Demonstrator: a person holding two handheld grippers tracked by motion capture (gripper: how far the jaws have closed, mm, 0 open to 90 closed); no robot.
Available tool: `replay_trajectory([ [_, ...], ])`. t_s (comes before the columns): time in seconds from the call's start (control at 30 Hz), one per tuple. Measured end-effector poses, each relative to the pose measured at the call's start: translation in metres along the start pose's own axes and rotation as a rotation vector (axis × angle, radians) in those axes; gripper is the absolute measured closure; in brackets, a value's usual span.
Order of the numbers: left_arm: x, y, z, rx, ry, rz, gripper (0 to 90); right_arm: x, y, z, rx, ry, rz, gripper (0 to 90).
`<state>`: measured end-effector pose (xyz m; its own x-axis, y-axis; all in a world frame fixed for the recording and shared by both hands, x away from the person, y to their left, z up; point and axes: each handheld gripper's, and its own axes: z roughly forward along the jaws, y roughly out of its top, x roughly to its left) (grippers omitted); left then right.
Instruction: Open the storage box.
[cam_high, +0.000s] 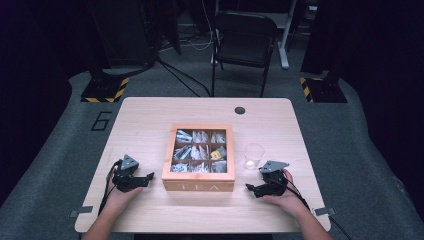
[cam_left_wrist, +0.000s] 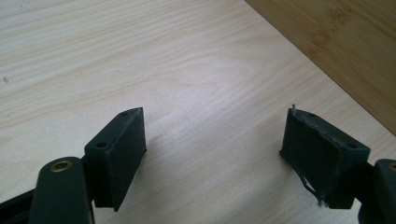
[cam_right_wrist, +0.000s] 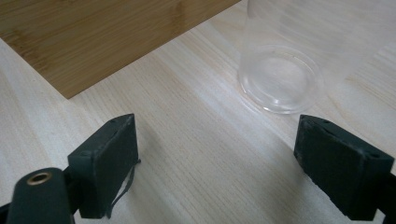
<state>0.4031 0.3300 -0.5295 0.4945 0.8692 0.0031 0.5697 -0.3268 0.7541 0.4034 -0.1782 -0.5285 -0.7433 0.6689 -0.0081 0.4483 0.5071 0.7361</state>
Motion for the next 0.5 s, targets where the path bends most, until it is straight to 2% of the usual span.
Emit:
replay_trajectory([
  [0.3,-0.0007,-0.0001,-0.0004,0.003,0.004,-0.006,21.5,0.0021,-0.0008,-0.0004,-0.006,0.015,0.006,12.1],
  [0.4,-0.0016,0.0007,0.0008,0.021,-0.009,0.009,13.5,0.0021,-0.0005,-0.0006,0.006,0.017,-0.005,11.1],
  [0.5,-0.0015,0.0007,0.0007,0.022,-0.009,0.011,13.4,0.0028,-0.0006,-0.0005,0.007,0.013,0.001,10.9],
])
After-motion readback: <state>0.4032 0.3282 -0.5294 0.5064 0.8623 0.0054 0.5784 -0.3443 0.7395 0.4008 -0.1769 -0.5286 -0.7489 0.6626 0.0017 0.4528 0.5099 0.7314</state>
